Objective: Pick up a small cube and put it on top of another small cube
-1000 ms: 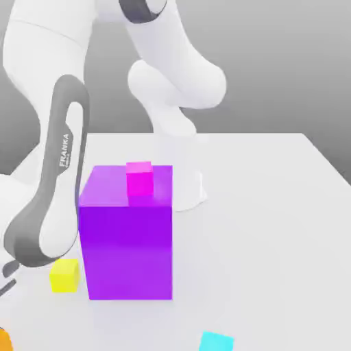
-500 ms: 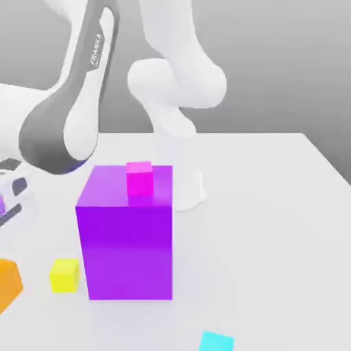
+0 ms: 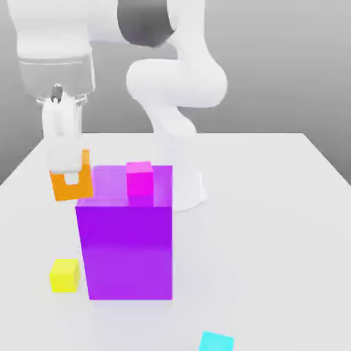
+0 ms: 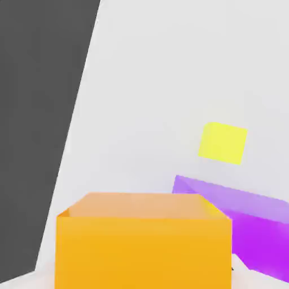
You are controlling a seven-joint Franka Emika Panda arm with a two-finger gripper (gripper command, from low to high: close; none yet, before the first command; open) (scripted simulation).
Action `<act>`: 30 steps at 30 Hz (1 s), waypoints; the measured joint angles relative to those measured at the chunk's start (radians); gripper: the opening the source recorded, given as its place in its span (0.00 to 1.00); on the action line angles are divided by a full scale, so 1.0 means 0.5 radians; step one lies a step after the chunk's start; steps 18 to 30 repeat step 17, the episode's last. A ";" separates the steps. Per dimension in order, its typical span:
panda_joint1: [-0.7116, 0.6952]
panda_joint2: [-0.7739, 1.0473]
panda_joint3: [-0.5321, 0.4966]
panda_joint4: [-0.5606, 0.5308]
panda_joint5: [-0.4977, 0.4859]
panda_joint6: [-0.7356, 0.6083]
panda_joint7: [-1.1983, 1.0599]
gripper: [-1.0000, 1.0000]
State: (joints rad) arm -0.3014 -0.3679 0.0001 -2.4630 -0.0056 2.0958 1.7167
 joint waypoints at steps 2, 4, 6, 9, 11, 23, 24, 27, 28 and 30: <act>0.042 -0.144 0.001 -0.070 0.003 -0.073 -0.097 0.00; 0.083 -0.288 0.003 -0.141 0.009 -0.147 -0.196 0.00; 0.126 -0.431 0.004 -0.211 0.013 -0.220 -0.293 0.00; 0.189 -0.630 0.004 -0.321 0.021 -0.308 -0.429 0.00; 0.202 -0.637 0.005 -0.425 0.025 -0.211 -0.461 0.00; 0.203 -0.582 0.008 -0.582 0.029 0.001 -0.472 1.00; 0.203 -0.582 0.008 -0.582 0.029 0.001 -0.472 1.00; 0.203 -0.582 0.008 -0.582 0.029 0.001 -0.472 1.00; 0.203 -0.582 0.008 -0.582 0.029 0.001 -0.472 1.00; 0.203 -0.582 0.008 -0.582 0.029 0.001 -0.472 1.00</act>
